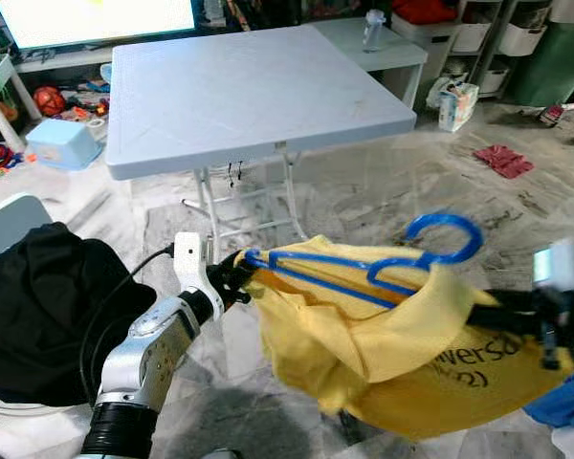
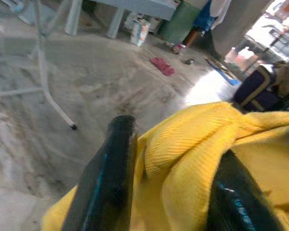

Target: Hang hanger

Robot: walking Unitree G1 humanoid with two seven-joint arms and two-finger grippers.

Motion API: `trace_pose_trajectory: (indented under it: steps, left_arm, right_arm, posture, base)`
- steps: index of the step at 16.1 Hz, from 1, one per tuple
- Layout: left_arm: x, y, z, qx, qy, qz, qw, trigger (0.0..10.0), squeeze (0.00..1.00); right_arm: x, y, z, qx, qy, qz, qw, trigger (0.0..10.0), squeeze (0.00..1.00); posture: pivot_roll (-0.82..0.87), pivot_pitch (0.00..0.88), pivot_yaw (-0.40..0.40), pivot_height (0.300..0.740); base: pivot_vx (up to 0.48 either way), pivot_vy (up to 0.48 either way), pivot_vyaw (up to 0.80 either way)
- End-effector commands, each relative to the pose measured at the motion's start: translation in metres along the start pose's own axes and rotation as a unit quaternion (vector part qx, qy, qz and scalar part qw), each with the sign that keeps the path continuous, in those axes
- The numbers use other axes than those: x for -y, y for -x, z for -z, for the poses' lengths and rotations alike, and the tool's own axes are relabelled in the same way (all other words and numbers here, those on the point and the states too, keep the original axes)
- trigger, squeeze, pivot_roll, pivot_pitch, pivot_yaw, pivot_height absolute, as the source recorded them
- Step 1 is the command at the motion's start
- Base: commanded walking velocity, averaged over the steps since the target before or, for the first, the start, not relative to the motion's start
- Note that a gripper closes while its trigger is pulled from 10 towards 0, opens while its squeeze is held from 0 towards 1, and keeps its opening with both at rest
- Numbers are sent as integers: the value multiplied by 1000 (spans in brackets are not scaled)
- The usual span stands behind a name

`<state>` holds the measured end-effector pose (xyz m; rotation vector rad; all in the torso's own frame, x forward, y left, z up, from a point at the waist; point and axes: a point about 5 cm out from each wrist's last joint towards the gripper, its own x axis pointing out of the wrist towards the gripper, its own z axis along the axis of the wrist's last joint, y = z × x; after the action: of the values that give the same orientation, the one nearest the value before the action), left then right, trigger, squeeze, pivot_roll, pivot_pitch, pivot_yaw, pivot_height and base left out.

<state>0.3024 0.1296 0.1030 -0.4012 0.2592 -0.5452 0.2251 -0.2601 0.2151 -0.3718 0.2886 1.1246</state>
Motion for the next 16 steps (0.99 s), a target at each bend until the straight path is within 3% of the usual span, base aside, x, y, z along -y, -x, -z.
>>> trace_pose_trajectory:
  steps: [1, 3, 6, 7, 8, 9, 11, 13, 14, 16]
  left_arm:
    - [-4, 3, -4, 6, 11, -11, 1000, 10000, 1000]
    - [6, 2, 4, -7, 33, 13, 999, 10000, 1000]
    - [17, -1, 7, -8, 3, 24, 1000, 10000, 1000]
    - [20, -3, 6, -5, -45, 19, 999, 10000, 1000]
    - [27, -4, 7, -9, -121, 27, 992, 10000, 1000]
    - [37, -6, 9, -12, -195, 48, 980, 10000, 1000]
    - [55, -4, 14, -11, -276, 88, 957, 10000, 1000]
    - [62, 2, 18, -16, -358, 121, 926, 10000, 1000]
    - [65, 5, 20, -12, -372, 136, 918, 10000, 1000]
    - [72, 14, 20, -4, -354, 179, 918, 10000, 1000]
  right_arm:
    - [2, 9, -18, 50, 5, 4, 999, 10000, 0]
    - [3, 9, -21, 74, -9, 5, 997, 10000, 0]
    - [16, 1, -28, 114, -6, 65, 991, 10000, 0]
    - [23, -5, -29, 119, -1, 95, 988, 10000, 0]
    - [29, -14, -31, 129, 6, 125, 984, 10000, 0]
    - [38, -26, -30, 130, 19, 171, 977, 10000, 0]
    - [43, -50, -27, 117, 35, 207, 971, 10000, 0]
    - [51, -60, -21, 74, 63, 244, 965, 10000, 0]
    - [53, -63, -17, 59, 70, 251, 964, 10000, 0]
    - [48, -71, -12, 47, 88, 211, 972, 10000, 0]
  posture:
    - [-68, 57, -5, 740]
    - [-68, 57, -7, 740]
    - [-69, 58, -10, 740]
    - [-67, 58, -10, 740]
    - [-64, 58, -12, 740]
    - [-58, 58, -15, 740]
    - [-48, 59, -22, 740]
    - [-35, 63, -29, 740]
    - [-30, 64, -32, 740]
    - [-24, 62, -37, 740]
  base:
    - [0, 0, 0]
    - [0, 0, 0]
    - [0, 0, 0]
    - [0, 0, 0]
    - [0, 0, 0]
    - [0, 0, 0]
    - [0, 0, 0]
    - [0, 0, 0]
    - [0, 0, 0]
    - [0, 0, 0]
